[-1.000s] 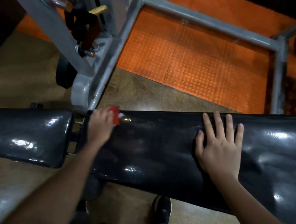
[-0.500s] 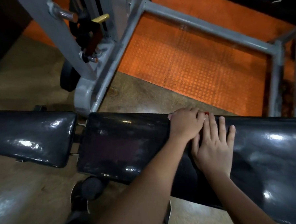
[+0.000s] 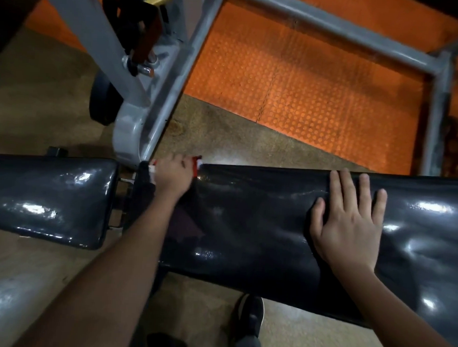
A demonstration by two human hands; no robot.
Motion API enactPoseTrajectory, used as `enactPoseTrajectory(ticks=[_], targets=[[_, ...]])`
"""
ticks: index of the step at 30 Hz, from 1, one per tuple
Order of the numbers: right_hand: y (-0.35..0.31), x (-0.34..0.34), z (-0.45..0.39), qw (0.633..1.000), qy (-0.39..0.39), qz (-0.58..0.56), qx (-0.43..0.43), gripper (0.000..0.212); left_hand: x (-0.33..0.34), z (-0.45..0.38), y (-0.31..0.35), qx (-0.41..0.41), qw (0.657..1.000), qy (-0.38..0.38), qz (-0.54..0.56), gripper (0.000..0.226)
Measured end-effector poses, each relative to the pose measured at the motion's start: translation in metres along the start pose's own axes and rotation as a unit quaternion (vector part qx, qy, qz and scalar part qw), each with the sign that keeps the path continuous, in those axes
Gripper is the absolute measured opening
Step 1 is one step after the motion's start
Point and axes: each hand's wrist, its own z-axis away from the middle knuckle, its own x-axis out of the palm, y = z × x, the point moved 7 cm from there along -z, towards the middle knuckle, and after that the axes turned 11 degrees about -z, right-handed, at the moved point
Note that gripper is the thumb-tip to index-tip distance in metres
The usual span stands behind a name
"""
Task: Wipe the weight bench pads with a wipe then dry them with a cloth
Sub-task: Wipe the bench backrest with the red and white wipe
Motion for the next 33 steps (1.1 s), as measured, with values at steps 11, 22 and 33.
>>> enactPoseTrajectory(ticks=[11, 22, 33], targets=[[-0.001, -0.005, 0.001, 1.0, 0.004, 0.009, -0.012, 0.06, -0.034, 0.113, 0.247, 0.219, 0.971, 0.039, 0.089, 0.036], [-0.001, 0.002, 0.001, 0.999, 0.028, 0.005, -0.023, 0.058, 0.011, 0.042, -0.111, -0.125, 0.987, 0.02, 0.101, 0.049], [-0.003, -0.005, 0.002, 1.0, 0.015, 0.0, -0.023, 0.059, -0.028, 0.172, 0.234, 0.146, 0.98, 0.062, 0.119, 0.044]])
